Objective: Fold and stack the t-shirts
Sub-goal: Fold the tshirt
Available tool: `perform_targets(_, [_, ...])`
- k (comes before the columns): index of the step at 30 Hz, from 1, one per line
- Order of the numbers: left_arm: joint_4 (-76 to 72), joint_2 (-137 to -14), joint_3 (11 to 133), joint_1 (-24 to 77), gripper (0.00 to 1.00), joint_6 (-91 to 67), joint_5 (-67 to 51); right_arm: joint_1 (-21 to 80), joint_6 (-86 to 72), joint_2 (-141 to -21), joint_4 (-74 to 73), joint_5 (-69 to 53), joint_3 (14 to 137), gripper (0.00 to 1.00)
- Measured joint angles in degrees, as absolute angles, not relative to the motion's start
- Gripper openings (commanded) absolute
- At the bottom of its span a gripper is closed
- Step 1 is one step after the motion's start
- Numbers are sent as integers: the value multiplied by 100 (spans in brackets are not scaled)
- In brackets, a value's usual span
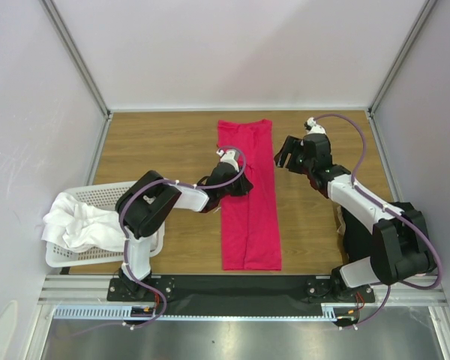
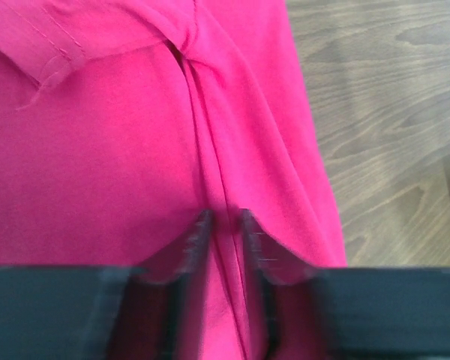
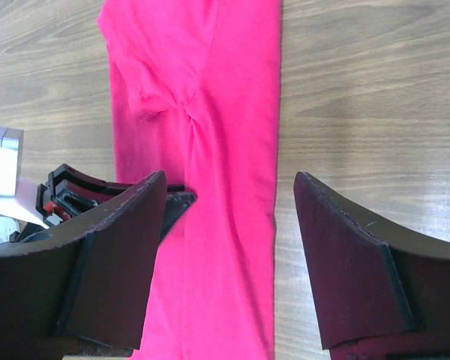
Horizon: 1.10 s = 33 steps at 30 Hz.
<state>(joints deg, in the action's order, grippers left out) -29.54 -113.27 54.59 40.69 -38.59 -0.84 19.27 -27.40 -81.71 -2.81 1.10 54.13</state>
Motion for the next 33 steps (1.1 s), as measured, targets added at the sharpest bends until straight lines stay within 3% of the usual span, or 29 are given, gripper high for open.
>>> perform_targets(9, [-3044,-11325,5411,4069,0,-3854,189,1927,-2755,-8055,-268,172,5319,73])
perform_targets(24, [-3334,-11144,5028,4066,0,-3859,351,1925,-2856,-8112,-95,99,5236,72])
perform_targets(28, [-3371,-11034,5002,4062,16,-3846,322,1927,-2860,-8291,27,-54,5236,72])
perform_targets(33, [-3444,-10897,4936,4058,29,-3854,185,1927,-2812,-8936,246,-432,5371,72])
